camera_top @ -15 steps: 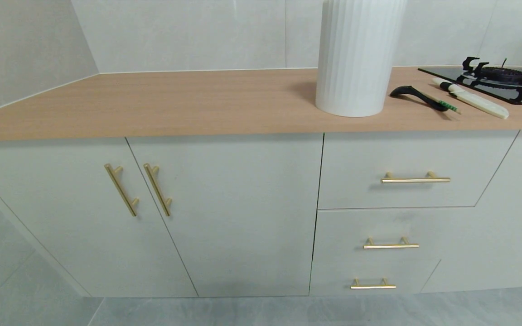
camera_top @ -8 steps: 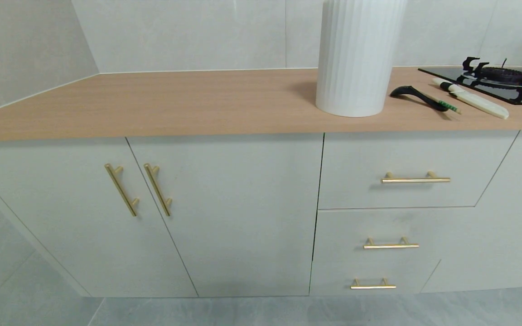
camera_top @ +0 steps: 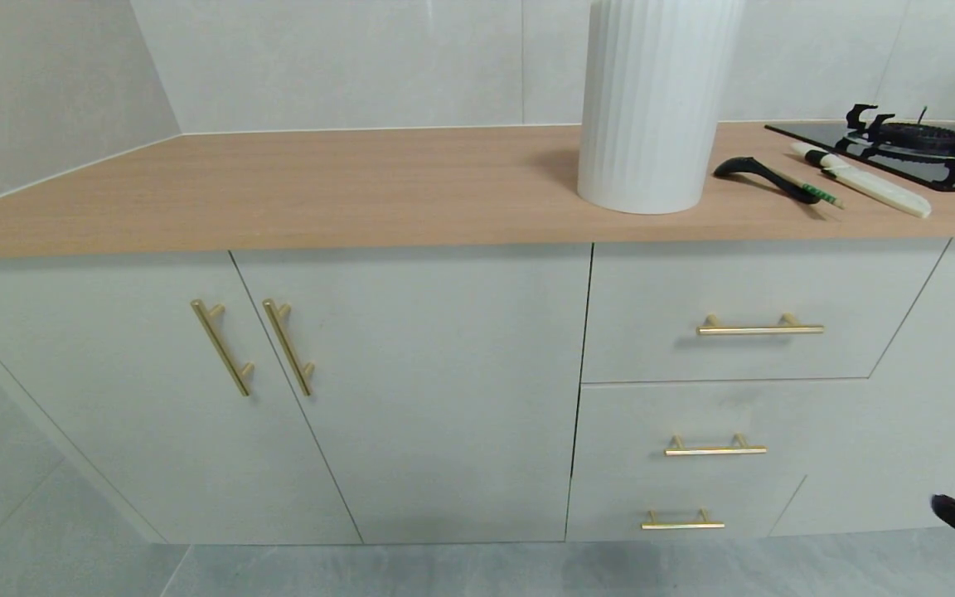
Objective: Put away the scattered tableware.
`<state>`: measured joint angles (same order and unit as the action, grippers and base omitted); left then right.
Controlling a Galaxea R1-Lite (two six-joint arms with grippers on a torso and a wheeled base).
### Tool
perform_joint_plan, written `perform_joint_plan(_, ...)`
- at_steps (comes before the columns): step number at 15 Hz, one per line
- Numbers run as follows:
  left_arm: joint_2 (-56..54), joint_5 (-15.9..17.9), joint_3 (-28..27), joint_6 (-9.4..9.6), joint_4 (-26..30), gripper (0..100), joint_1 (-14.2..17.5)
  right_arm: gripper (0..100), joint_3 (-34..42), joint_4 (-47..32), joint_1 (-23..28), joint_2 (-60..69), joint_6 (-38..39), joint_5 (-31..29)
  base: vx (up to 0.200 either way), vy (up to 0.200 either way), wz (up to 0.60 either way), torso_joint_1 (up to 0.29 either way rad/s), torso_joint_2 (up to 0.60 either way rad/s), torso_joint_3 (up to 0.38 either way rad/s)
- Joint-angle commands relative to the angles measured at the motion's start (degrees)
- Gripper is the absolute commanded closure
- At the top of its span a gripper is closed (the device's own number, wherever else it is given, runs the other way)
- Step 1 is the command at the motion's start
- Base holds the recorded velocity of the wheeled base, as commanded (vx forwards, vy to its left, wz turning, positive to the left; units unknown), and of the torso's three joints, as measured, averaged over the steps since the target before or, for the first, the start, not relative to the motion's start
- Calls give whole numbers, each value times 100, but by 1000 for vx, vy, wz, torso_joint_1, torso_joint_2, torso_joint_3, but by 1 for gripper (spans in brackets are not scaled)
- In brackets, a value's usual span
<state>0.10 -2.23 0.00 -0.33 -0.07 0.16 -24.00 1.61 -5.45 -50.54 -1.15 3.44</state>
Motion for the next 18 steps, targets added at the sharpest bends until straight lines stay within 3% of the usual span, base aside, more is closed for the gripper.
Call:
perform_joint_plan(1, 8, 3, 0, -2, -1, 0, 2, 0, -913, 481, -220, -2900, -17, 25, 0, 0, 0, 0, 0, 0)
perform_joint_plan(7, 8, -5, 0, -2, -1, 0, 2, 0, -1230, 2063, -158, -5519, -17, -106, 0, 0, 0, 0, 0, 0)
perform_joint_plan(10, 8, 3, 0, -2, -1, 0, 2, 0, -1212, 3258, -193, -6785, 0, -616, 0, 0, 0, 0, 0, 0)
perform_joint_plan(13, 8, 3, 0, -2, -1, 0, 2, 0, -1159, 4427, -202, -7409, 9, -871, 0, 0, 0, 0, 0, 0)
perform_joint_plan(18, 8, 3, 0, -2, -1, 0, 2, 0, -1282, 5280, -202, -7901, 53, -1038, 0, 0, 0, 0, 0, 0)
